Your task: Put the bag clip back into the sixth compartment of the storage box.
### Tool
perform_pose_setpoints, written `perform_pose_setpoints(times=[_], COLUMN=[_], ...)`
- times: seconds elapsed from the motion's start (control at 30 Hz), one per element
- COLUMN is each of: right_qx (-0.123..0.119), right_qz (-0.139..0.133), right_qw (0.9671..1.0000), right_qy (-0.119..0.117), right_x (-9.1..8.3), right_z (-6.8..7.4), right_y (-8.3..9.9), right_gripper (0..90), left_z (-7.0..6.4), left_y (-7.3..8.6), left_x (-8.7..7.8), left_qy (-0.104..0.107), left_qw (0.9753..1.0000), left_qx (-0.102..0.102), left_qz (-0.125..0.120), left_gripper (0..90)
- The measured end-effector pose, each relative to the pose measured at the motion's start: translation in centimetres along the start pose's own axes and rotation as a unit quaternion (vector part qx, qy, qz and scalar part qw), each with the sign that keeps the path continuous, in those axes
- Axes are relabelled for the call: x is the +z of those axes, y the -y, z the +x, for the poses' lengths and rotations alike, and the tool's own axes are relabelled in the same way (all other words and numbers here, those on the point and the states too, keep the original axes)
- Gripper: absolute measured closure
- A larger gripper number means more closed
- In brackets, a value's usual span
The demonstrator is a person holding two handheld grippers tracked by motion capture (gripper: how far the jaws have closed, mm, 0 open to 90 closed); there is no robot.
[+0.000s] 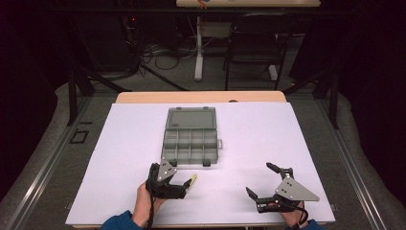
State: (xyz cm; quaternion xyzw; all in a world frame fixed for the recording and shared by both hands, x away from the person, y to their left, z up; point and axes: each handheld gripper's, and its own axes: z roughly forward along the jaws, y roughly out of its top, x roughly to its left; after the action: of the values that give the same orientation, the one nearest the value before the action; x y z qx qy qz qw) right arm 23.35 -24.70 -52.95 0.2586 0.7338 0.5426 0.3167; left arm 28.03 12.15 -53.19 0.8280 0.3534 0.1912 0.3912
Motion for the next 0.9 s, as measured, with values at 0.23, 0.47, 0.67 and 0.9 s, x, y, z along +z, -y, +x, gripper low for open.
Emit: perform_pose_setpoints(times=[0.23, 0.47, 0.67, 0.9], right_qx=[0.0, -0.001, -0.003, -0.003], right_qz=[0.001, 0.001, 0.002, 0.004], right_qw=[1.0, 1.0, 1.0, 1.0], right_qy=[0.0, 0.0, -0.002, -0.002], right_x=[0.0, 0.0, 0.1, 0.1], right_z=[0.0, 0.0, 0.1, 0.1], right_y=[0.0, 0.0, 0.0, 0.0], right_gripper=[0.1, 0.1, 0.1, 0.1], left_z=[-0.4, -0.5, -0.8, -1.3], left_y=[-0.2, -0.3, -0.5, -0.5], left_x=[0.6, 1.6, 2.2, 2.9], left_qy=[0.0, -0.006, -0.005, 0.01], left_qw=[0.9999, 0.999, 0.9986, 0.9979], left_qx=[0.004, -0.003, 0.0, 0.006], left_qz=[0.014, 0.044, 0.052, 0.063], left_gripper=[10.8, 11.2, 14.5, 27.9])
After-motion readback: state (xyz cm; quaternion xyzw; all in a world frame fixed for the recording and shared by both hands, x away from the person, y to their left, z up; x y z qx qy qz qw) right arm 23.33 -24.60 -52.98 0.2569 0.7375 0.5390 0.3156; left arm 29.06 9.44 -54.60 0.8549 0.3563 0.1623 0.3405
